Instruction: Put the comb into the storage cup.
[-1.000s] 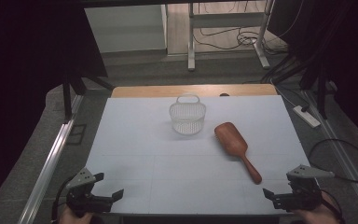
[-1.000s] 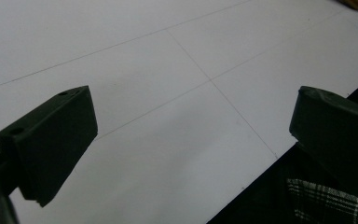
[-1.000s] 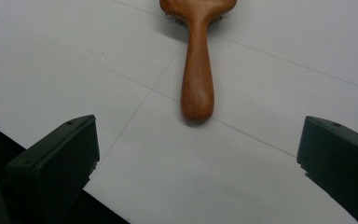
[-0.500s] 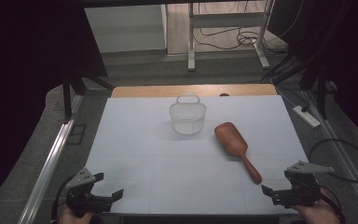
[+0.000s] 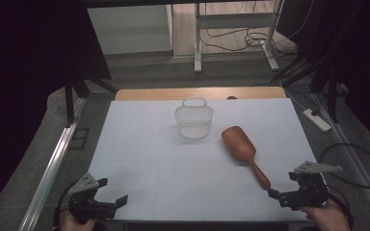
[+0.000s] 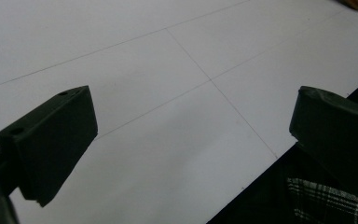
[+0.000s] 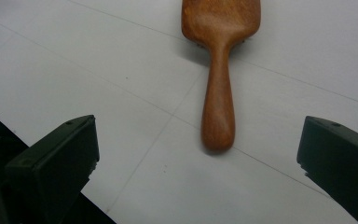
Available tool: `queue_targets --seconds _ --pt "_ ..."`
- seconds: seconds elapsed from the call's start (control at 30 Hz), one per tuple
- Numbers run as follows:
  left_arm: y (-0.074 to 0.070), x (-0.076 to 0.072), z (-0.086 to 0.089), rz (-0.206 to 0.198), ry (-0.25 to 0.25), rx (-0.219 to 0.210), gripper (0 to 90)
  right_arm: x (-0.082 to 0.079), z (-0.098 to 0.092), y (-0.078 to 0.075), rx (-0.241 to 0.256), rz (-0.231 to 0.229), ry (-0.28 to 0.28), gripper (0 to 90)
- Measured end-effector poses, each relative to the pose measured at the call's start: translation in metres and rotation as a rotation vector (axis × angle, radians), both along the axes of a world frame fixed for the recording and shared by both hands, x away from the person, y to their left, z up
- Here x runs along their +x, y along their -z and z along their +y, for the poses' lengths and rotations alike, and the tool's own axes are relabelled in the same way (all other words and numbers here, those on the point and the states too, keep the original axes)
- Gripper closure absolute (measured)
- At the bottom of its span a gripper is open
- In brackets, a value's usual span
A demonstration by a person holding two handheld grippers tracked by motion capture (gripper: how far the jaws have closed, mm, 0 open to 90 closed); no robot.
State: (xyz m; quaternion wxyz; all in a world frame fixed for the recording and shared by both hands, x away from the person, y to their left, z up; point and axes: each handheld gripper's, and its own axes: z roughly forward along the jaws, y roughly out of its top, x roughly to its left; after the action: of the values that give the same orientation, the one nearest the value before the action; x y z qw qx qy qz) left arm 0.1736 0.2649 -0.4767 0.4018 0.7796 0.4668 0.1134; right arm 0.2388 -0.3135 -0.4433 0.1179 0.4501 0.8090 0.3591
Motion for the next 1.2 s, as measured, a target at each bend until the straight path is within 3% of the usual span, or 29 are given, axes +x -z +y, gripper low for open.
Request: queue_targets --seconds 0.2,0.63,1.2 --pt "0.0 0.0 0.0 0.001 0.001 0.0 0.8 0.006 0.001 0.001 0.034 0.008 -0.006 0.0" --pt "0.0 0.0 -0.001 0.004 0.001 0.0 0.9 0.021 0.005 0.003 0.012 0.022 0.017 0.0" --pt "0.0 0.001 -0.001 0.007 0.004 0.006 0.9 0.038 0.017 0.003 -0.029 0.028 -0.009 0.0"
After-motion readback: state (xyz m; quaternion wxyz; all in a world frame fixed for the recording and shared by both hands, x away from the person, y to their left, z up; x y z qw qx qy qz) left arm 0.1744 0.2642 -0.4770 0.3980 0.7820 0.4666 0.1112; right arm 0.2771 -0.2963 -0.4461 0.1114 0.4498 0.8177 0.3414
